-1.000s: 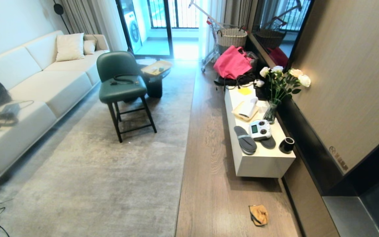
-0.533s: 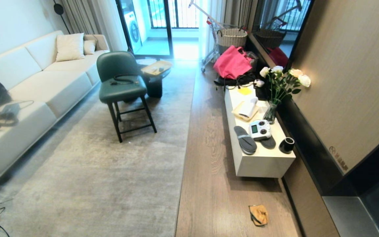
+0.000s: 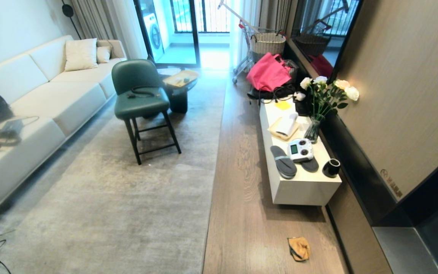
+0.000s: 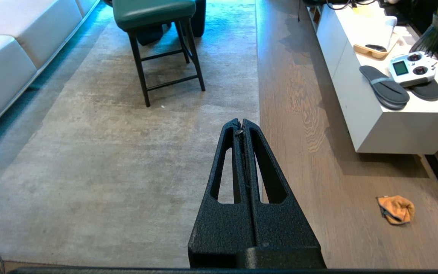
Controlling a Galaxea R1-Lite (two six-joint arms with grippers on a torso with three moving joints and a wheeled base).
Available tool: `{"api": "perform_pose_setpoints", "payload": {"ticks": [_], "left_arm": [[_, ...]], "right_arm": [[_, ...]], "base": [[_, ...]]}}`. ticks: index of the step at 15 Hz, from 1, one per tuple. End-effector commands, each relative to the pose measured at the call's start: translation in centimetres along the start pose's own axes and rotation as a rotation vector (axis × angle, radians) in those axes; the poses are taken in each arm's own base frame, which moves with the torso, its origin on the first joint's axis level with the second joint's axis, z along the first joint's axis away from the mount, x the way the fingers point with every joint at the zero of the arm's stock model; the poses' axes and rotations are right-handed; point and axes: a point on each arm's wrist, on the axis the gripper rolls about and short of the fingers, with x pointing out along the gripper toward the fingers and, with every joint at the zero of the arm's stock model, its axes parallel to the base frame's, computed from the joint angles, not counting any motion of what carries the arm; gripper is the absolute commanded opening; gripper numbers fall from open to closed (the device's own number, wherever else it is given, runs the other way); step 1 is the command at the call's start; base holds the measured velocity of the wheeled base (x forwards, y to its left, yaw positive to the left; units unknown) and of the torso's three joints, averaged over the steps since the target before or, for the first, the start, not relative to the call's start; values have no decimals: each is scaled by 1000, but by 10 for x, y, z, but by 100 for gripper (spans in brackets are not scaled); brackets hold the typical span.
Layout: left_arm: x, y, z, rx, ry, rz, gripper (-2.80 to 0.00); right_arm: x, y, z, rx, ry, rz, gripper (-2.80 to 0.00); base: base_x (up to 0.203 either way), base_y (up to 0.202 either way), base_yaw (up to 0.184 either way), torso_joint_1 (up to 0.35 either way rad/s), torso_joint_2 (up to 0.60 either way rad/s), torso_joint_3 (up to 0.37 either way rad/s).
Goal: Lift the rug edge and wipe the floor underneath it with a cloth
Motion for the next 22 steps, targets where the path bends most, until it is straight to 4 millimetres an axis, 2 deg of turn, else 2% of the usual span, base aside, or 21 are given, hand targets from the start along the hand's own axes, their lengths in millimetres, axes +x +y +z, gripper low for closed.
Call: {"api": "perform_pose_setpoints", "payload": {"ticks": [1,22], "left_arm": [[0,0,0,0,-1,0,-280],[0,0,0,0,-1,0,-280]], "right_arm": [[0,0,0,-1,1,1,-280],[0,0,0,-1,1,1,-280]], "base": [[0,0,0,0,0,0],[0,0,0,0,0,0]]}}
